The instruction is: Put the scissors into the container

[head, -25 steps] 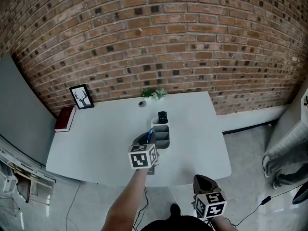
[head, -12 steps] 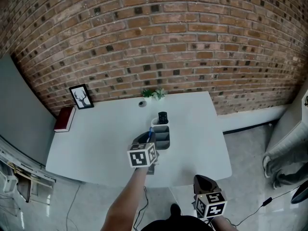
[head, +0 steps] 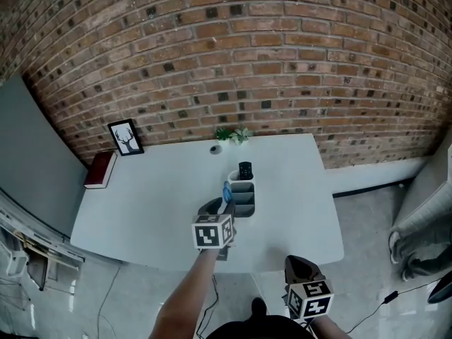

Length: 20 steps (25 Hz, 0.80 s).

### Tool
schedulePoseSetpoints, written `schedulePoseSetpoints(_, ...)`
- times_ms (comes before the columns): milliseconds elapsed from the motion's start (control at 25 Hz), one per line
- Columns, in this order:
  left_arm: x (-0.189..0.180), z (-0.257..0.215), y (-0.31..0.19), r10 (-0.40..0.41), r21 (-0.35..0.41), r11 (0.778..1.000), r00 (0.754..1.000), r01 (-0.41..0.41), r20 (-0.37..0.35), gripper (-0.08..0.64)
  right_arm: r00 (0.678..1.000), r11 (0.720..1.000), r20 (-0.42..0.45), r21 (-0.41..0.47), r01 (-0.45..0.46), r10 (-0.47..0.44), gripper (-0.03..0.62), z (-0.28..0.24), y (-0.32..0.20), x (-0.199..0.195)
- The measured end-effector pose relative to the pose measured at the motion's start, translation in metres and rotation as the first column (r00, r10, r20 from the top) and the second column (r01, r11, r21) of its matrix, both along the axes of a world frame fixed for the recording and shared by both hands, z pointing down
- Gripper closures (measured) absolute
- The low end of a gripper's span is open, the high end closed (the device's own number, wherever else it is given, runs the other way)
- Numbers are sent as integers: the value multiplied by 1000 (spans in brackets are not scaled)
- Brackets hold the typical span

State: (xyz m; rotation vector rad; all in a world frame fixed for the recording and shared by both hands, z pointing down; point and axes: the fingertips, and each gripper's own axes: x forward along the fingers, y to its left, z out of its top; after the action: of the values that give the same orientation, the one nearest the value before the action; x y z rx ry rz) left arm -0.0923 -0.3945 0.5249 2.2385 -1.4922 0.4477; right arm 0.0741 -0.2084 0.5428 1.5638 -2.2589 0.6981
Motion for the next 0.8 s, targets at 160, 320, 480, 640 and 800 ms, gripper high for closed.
schedulePoseSetpoints(160, -5, 9, 16, -1, -17, 1000, 1000, 1, 7, 443, 1000, 1000, 1, 3, 12, -12, 592, 0, 0, -3)
schedulePoseSetpoints(320, -16, 18, 34, -31, -26, 999, 1000, 31, 4, 445, 1000, 1000, 1, 9, 18, -18, 592, -1, 0, -5)
schedulePoseSetpoints(480, -24, 28, 52, -41, -50, 998, 999, 41, -1, 448, 1000, 1000, 0, 6, 24, -24, 592, -2, 1, -7)
schedulePoseSetpoints(640, -31, 36, 71, -59, -63, 996, 998, 59, -2, 469, 999, 999, 1, 3, 34, -34, 592, -1, 2, -9)
schedulePoseSetpoints(800, -32, 42, 91, -40, -69, 997, 999, 40, 13, 486, 999, 999, 3, 3, 33, -33, 592, 0, 2, -10)
